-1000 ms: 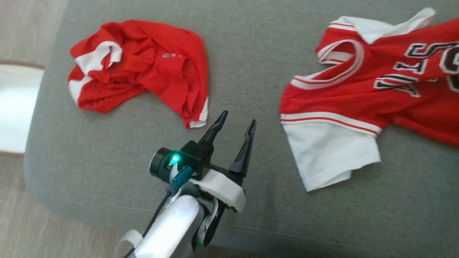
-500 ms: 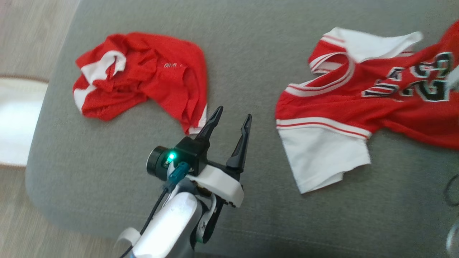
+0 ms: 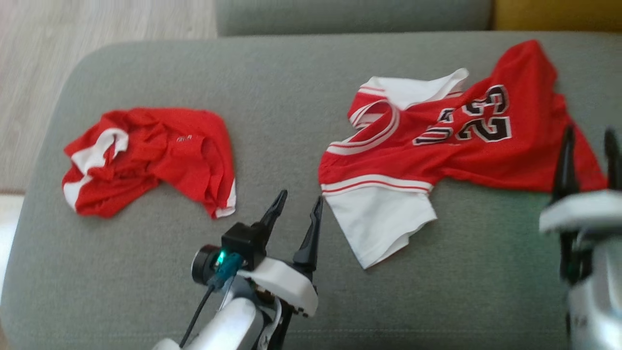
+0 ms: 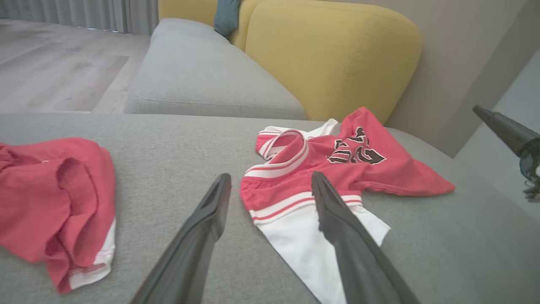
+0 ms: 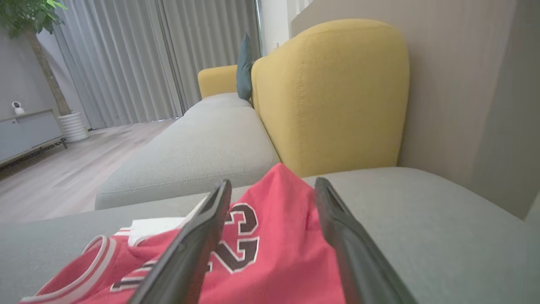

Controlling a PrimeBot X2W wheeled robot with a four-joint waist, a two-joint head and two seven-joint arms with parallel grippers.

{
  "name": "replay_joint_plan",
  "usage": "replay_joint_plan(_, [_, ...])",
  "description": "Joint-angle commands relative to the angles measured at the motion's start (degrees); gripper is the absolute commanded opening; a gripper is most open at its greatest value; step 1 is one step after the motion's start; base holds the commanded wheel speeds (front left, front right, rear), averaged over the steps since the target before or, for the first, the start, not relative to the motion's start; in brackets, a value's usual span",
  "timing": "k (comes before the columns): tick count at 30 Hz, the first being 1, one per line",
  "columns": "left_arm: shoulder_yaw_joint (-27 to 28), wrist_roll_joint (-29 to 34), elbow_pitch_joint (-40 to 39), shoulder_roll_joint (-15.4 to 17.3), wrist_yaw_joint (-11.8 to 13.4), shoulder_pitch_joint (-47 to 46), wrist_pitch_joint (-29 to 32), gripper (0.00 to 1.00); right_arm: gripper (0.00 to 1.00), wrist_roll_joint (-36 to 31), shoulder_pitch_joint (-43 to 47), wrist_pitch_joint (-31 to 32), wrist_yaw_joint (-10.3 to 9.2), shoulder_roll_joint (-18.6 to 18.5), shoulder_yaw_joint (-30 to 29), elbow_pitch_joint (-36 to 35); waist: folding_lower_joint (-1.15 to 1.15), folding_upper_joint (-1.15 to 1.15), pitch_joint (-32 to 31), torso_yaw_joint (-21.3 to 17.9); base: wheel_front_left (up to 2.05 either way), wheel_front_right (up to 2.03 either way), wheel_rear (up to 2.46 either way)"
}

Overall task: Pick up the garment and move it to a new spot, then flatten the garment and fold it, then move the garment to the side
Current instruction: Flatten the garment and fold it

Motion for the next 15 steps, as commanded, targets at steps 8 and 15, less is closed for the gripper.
replay_joint_plan(8, [2.0, -3.7, -1.1, 0.0, 0.0, 0.2, -0.7, 1.0, 1.0, 1.1, 11.4, 1.8, 0.37, 3.1, 1.3, -15.6, 0.0, 0.0, -2.5, -3.3, 0.0, 0.0, 0.0])
replay_joint_plan(15, [1.1, -6.7, 0.5, 0.0, -0.1, -1.5, -0.7, 1.0, 1.0, 0.8, 13.3, 4.9, 0.37, 4.2, 0.8, -22.6, 0.0, 0.0, -0.8, -4.6, 0.0, 0.0, 0.0])
